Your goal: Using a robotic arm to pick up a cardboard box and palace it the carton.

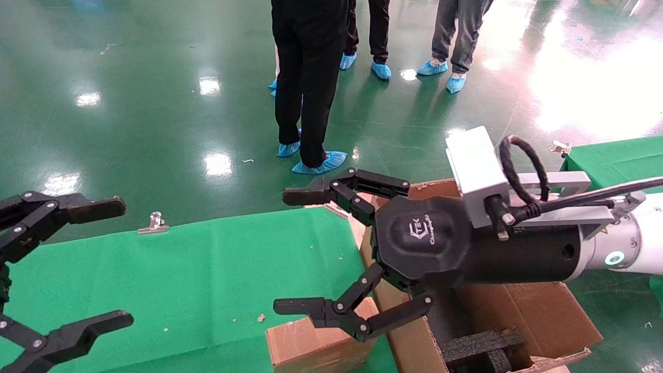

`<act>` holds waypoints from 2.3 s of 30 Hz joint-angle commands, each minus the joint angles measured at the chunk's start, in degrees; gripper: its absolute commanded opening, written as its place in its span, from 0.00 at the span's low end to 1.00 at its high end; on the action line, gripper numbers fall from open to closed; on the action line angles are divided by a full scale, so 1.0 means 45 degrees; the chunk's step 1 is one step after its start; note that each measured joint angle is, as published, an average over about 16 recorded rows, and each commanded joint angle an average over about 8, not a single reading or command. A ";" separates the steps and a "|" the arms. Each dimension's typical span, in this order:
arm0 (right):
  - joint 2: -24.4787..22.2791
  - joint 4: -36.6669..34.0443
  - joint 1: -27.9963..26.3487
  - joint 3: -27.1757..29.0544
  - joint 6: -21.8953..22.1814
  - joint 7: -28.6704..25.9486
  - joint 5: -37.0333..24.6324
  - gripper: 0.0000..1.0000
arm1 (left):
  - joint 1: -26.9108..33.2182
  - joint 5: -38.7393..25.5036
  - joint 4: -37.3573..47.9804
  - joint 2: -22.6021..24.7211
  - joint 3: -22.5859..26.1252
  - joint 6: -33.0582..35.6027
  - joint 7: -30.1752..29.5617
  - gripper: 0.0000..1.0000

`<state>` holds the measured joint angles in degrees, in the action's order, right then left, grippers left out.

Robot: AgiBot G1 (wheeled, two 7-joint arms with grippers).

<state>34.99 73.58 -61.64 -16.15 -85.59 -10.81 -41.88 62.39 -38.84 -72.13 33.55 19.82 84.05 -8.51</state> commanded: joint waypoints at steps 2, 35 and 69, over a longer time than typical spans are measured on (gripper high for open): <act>0.0000 0.0000 0.0000 0.0000 0.0000 0.0000 0.0000 1.00 | 0.0000 0.0000 0.0000 0.0000 0.0000 0.0000 0.0000 1.00; 0.0234 -0.0102 -0.1516 -0.1422 -0.0681 -0.0232 -0.2838 1.00 | 0.0001 0.0001 0.0002 0.0000 0.0002 0.0000 0.0001 0.00; 0.3736 -0.2804 -0.7202 -0.9091 -0.1140 0.1270 -0.8782 1.00 | 0.0003 0.0003 0.0002 -0.0002 0.0007 -0.0001 0.0003 0.01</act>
<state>51.58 61.24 -93.78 -56.83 -90.63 -4.84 -81.16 62.40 -38.82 -72.12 33.54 19.85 84.05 -8.49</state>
